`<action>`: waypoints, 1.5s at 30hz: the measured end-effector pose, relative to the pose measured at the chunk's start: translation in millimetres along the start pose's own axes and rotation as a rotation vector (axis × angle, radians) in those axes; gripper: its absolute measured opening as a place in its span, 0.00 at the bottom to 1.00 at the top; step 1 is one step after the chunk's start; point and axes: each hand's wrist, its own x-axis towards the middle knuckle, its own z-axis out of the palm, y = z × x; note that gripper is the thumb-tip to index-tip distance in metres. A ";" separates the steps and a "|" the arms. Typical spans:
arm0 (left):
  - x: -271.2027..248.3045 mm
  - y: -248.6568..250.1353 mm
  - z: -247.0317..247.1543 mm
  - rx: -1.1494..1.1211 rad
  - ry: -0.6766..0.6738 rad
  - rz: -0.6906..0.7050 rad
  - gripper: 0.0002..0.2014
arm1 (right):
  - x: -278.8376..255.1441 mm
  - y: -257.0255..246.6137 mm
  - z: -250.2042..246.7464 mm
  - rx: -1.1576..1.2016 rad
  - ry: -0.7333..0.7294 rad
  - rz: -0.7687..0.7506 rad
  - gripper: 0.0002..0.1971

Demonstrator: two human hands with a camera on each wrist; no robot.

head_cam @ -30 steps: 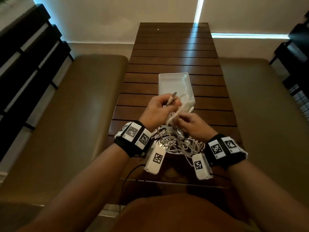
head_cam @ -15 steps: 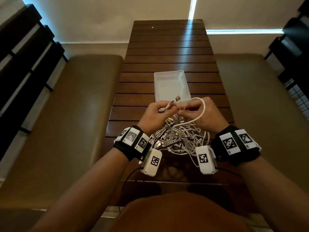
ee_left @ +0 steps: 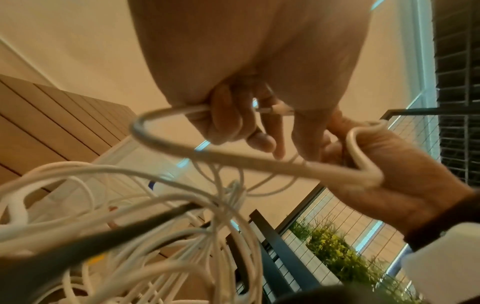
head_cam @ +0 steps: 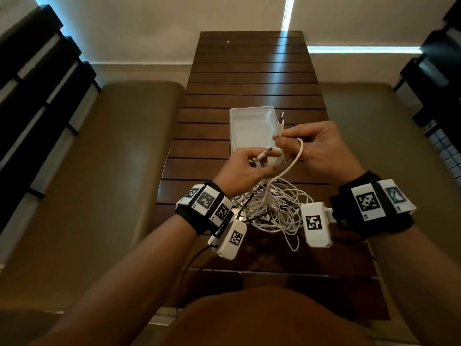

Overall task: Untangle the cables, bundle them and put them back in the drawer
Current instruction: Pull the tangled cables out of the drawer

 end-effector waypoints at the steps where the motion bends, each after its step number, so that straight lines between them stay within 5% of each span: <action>1: 1.2 0.5 2.9 0.010 -0.035 0.001 0.06 | 0.3 -1.8 0.3 0.023 0.014 0.002 0.11; 4: 1.3 -2.2 8.2 0.025 -0.066 0.029 0.06 | 0.4 -8.1 -4.3 0.048 0.034 0.023 0.20; 12: 11.2 5.5 11.3 0.145 0.018 0.078 0.06 | -2.9 -22.0 -8.8 0.099 0.105 -0.081 0.09; 19: 11.5 -2.5 -2.2 0.427 -0.078 -0.177 0.04 | -1.4 -39.1 -21.1 0.197 0.319 -0.367 0.10; 22: 10.3 -4.1 -1.3 0.431 -0.052 -0.112 0.05 | 0.2 -20.4 -15.1 0.167 0.285 -0.218 0.18; 24: 12.1 -4.0 0.8 0.390 -0.006 -0.090 0.04 | -0.8 -2.4 0.2 -0.008 0.129 -0.017 0.24; 26: 12.2 -3.5 2.8 0.387 0.012 -0.056 0.02 | -7.2 13.5 13.6 -0.123 0.033 0.049 0.14; 28: 10.3 -4.6 2.4 0.407 0.024 -0.033 0.03 | -12.1 19.9 20.3 -0.141 0.032 0.051 0.05; 36: 1.4 -29.1 2.0 0.497 -0.110 -0.213 0.08 | -2.1 -11.1 7.2 0.183 0.230 -0.228 0.04; 39: -3.2 -37.8 6.7 0.415 -0.042 -0.216 0.10 | -2.5 -8.3 0.1 0.203 0.249 -0.245 0.06; 42: -1.5 -33.3 5.7 0.247 0.000 -0.181 0.05 | -14.9 32.3 9.6 -0.059 0.067 0.007 0.17; 45: -1.1 -28.3 1.7 0.176 0.007 -0.114 0.06 | -42.2 77.5 26.4 -0.252 -0.141 0.159 0.08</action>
